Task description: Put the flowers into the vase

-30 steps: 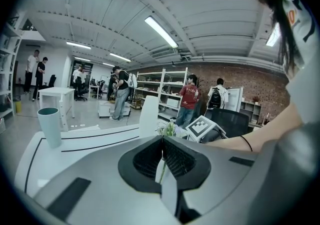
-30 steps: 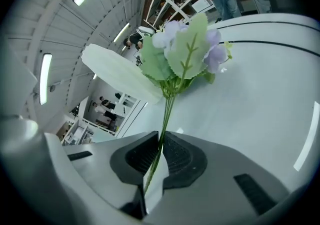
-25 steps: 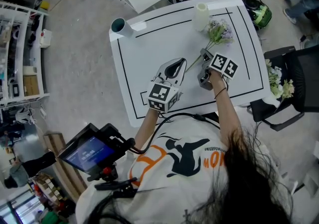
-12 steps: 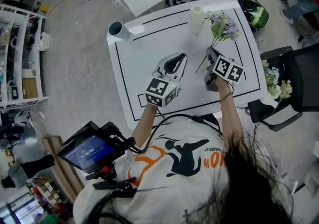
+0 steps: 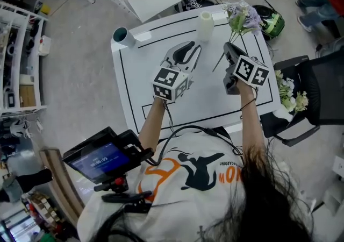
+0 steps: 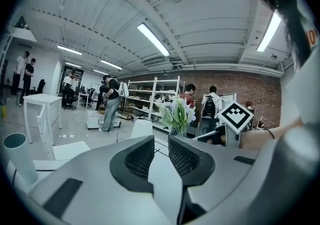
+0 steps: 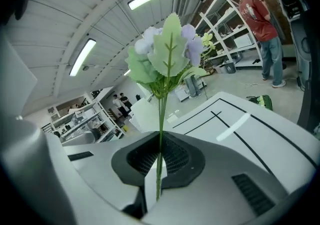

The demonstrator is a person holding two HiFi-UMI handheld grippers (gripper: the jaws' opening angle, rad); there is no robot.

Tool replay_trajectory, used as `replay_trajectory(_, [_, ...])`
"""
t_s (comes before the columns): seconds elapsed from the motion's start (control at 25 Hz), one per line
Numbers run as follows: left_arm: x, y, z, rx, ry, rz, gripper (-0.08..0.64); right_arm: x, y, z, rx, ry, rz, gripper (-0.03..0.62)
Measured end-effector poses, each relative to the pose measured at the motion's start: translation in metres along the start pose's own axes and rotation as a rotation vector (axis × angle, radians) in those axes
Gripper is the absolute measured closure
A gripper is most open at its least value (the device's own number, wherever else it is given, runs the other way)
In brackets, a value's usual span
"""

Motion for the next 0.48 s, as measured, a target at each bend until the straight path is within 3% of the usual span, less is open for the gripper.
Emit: replay_trajectory(0.48, [0.062, 0.023, 0.009, 0.029, 0.030, 0.027, 0.337, 0.005, 0.003, 0.062, -0.091, -0.011, 0.090, 0.574])
Point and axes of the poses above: the fingertips, and each gripper's own axes: x forward along the fingers, y to its left, z out of its top, the point moved 10 cm from there along -x, backward along the fingers, and after that the axes turned 2 degrees about y, right-handed, at the moved point
